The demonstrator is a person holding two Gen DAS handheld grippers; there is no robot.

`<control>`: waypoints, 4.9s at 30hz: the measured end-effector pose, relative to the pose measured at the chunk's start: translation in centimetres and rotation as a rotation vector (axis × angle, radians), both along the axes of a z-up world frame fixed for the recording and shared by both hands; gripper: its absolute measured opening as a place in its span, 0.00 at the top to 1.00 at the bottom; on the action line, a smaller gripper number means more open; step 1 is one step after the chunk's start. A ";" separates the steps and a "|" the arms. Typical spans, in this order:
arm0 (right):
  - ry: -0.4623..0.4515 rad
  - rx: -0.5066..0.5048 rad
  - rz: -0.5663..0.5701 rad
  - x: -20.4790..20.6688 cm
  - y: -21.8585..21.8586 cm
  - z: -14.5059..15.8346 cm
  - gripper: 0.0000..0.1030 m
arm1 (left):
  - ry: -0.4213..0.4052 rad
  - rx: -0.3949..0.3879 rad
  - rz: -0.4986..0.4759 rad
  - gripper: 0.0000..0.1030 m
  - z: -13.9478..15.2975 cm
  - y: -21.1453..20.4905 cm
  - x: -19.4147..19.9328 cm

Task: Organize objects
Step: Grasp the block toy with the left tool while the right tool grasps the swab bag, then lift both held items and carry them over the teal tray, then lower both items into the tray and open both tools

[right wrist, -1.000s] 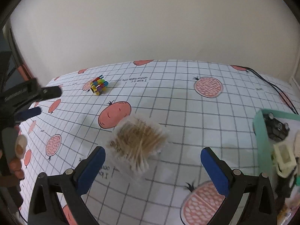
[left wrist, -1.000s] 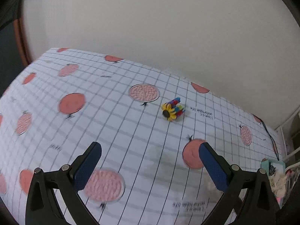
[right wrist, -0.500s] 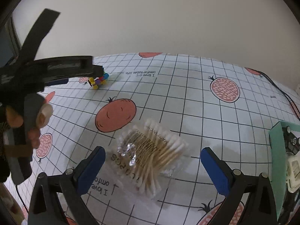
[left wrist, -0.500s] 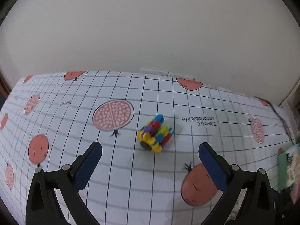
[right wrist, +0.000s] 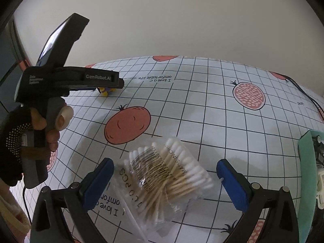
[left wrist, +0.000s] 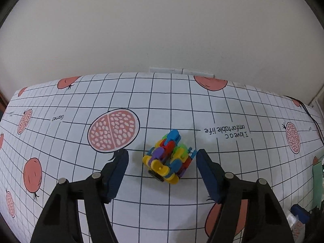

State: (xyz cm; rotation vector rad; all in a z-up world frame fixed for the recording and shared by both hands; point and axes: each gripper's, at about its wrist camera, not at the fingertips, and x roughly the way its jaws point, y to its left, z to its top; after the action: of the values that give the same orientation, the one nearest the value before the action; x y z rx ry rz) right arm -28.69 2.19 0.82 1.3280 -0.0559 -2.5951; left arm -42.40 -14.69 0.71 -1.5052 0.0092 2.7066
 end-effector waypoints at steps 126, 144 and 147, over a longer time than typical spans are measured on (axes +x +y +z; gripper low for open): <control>0.029 -0.186 -0.489 13.5 32.7 6.4 0.54 | -0.077 0.143 -0.335 0.58 3.1 34.6 21.7; -0.001 -0.126 -0.437 13.3 31.6 5.4 0.54 | -0.083 0.104 -0.332 0.55 2.7 34.7 21.7; 0.001 -0.119 -0.433 13.4 31.5 5.5 0.53 | -0.089 0.106 -0.332 0.54 2.7 34.7 21.7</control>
State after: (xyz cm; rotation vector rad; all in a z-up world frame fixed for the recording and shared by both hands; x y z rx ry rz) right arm -15.25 33.64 6.29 1.3989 -0.5468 -2.8803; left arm -20.72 19.97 3.46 -1.4457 0.1012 2.3439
